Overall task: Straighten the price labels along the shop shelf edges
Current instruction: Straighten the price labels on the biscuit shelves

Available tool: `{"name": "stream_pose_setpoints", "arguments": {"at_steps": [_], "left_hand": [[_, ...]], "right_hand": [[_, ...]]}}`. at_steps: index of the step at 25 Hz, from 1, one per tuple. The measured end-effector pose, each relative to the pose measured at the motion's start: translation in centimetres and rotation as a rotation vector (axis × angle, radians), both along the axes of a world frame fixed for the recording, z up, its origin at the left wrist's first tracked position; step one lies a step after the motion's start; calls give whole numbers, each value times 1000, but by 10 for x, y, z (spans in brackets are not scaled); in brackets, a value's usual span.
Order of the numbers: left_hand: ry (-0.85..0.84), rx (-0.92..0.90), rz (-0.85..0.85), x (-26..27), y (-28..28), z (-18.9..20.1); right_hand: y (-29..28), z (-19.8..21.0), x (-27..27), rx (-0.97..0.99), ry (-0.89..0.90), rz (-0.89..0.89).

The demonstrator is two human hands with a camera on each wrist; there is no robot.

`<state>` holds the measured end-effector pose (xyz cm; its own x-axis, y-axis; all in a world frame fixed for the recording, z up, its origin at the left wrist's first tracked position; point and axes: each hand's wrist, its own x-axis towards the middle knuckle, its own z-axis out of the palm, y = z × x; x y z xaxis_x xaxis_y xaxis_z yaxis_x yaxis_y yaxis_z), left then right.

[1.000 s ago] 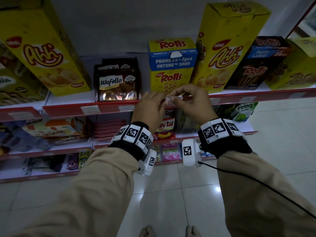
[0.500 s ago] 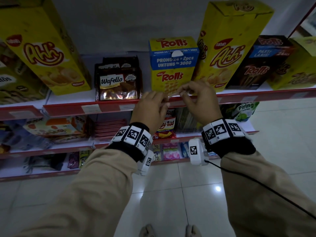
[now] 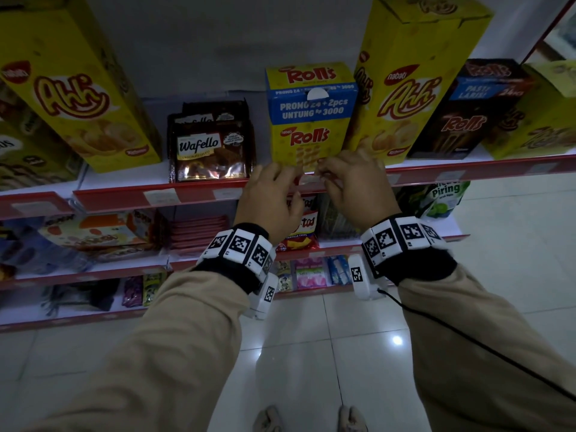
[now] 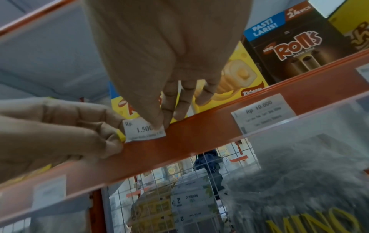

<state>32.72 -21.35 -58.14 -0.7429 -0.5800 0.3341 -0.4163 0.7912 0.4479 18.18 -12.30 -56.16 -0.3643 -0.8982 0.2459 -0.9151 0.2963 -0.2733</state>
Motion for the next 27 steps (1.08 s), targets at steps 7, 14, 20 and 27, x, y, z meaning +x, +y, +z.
{"name": "stream_pose_setpoints", "arguments": {"at_steps": [7, 14, 20, 27], "left_hand": [[-61, -78, 44, -3, 0, -3], [-53, -123, 38, -3, 2, -7], [-62, -120, 59, -4, 2, -9], [-45, -161, 54, -5, 1, -11]], "right_hand": [[7, -5, 0, -3, -21, 15], [9, -10, 0, -12, -37, -10], [10, -13, 0, -18, -43, -31], [10, -14, -3, 2, -9, -10]]}}
